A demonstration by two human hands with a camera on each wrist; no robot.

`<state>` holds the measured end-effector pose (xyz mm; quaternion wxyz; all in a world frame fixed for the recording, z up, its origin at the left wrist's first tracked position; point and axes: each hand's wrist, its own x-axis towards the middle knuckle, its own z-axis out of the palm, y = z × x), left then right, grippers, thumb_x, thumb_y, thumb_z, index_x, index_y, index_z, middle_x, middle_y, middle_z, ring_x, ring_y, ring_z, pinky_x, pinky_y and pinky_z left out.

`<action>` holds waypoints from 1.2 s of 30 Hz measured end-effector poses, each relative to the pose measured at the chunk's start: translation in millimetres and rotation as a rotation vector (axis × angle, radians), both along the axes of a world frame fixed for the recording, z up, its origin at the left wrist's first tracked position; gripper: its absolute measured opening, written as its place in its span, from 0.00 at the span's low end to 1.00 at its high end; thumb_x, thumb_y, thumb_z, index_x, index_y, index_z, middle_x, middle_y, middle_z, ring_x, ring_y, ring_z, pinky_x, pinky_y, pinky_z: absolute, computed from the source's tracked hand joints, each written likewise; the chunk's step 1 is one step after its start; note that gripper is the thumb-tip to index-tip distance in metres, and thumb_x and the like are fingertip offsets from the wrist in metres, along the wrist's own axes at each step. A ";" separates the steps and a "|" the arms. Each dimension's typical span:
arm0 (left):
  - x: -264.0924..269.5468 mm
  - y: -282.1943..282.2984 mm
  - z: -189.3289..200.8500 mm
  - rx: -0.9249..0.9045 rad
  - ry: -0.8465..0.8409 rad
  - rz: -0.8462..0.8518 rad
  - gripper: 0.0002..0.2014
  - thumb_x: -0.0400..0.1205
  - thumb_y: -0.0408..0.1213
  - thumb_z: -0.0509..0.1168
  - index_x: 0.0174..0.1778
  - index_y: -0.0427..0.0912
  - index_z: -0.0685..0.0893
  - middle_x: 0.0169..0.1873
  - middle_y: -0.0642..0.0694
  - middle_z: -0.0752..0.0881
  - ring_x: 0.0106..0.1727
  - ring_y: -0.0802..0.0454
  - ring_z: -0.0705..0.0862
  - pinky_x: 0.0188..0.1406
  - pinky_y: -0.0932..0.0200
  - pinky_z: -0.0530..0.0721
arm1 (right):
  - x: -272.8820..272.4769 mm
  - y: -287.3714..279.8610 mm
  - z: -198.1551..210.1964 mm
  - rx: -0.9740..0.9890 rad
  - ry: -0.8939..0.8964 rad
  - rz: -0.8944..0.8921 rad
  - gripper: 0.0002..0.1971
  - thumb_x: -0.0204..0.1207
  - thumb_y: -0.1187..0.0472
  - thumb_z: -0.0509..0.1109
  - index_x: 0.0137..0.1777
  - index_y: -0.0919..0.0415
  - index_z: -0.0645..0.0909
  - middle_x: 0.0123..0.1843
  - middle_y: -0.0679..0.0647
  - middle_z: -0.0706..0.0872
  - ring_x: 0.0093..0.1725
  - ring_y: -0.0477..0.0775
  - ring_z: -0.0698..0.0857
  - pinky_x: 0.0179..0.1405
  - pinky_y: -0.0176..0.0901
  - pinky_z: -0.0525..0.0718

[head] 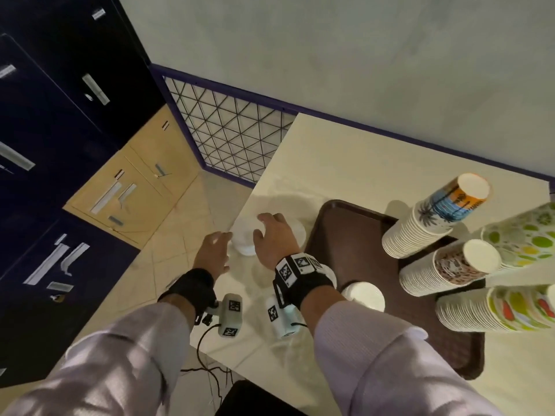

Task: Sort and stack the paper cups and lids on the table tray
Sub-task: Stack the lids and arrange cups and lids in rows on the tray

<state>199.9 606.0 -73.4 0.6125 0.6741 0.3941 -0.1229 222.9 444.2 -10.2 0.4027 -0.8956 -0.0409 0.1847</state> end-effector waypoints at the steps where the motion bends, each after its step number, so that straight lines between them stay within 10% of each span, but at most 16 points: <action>1: 2.9 2.3 -3.7 -0.013 0.020 -0.026 0.24 0.87 0.53 0.66 0.77 0.50 0.75 0.61 0.42 0.81 0.53 0.45 0.81 0.54 0.47 0.82 | 6.1 5.8 -5.2 -0.043 -0.013 0.005 0.22 0.87 0.60 0.61 0.81 0.58 0.71 0.77 0.57 0.71 0.67 0.62 0.83 0.68 0.48 0.80; 7: 15.5 11.1 -25.7 -0.030 0.071 -0.145 0.33 0.85 0.60 0.68 0.81 0.45 0.73 0.64 0.41 0.85 0.52 0.48 0.86 0.43 0.54 0.86 | 28.6 23.5 -27.5 -0.258 -0.008 0.106 0.23 0.88 0.59 0.63 0.81 0.58 0.67 0.76 0.57 0.70 0.65 0.64 0.85 0.64 0.51 0.83; 15: 24.6 13.3 -39.7 -0.003 0.092 -0.203 0.26 0.82 0.42 0.73 0.75 0.38 0.81 0.67 0.33 0.87 0.53 0.42 0.89 0.42 0.55 0.88 | 25.9 38.2 -47.5 -0.339 0.068 0.181 0.26 0.84 0.66 0.66 0.80 0.59 0.66 0.76 0.60 0.70 0.67 0.66 0.82 0.63 0.56 0.85; 20: 29.0 17.7 -40.5 0.051 0.096 -0.293 0.14 0.78 0.48 0.70 0.44 0.39 0.86 0.46 0.37 0.88 0.47 0.39 0.87 0.62 0.33 0.89 | 24.1 41.7 -53.9 -0.290 0.113 0.107 0.30 0.81 0.67 0.71 0.79 0.57 0.62 0.74 0.60 0.67 0.61 0.70 0.85 0.60 0.60 0.87; 24: 30.6 18.1 -38.8 0.018 0.114 -0.276 0.14 0.78 0.49 0.71 0.40 0.40 0.87 0.40 0.39 0.88 0.43 0.41 0.86 0.52 0.42 0.91 | 25.6 41.8 -55.5 -0.295 0.141 0.104 0.32 0.81 0.65 0.72 0.80 0.59 0.61 0.74 0.62 0.66 0.63 0.69 0.84 0.62 0.58 0.86; 30: 26.2 15.1 -27.1 -0.026 0.136 -0.287 0.21 0.71 0.52 0.73 0.45 0.36 0.84 0.32 0.45 0.82 0.33 0.47 0.78 0.33 0.57 0.74 | 20.6 37.4 -55.5 -0.173 0.136 0.066 0.33 0.80 0.66 0.72 0.82 0.58 0.61 0.75 0.59 0.65 0.66 0.67 0.82 0.67 0.56 0.83; 36: 31.5 12.4 -37.1 0.006 0.089 -0.260 0.47 0.56 0.62 0.73 0.69 0.40 0.82 0.59 0.40 0.89 0.58 0.38 0.88 0.50 0.48 0.84 | 16.2 37.3 -53.4 -0.076 0.130 0.034 0.34 0.79 0.68 0.71 0.83 0.56 0.61 0.75 0.58 0.65 0.68 0.63 0.80 0.65 0.47 0.81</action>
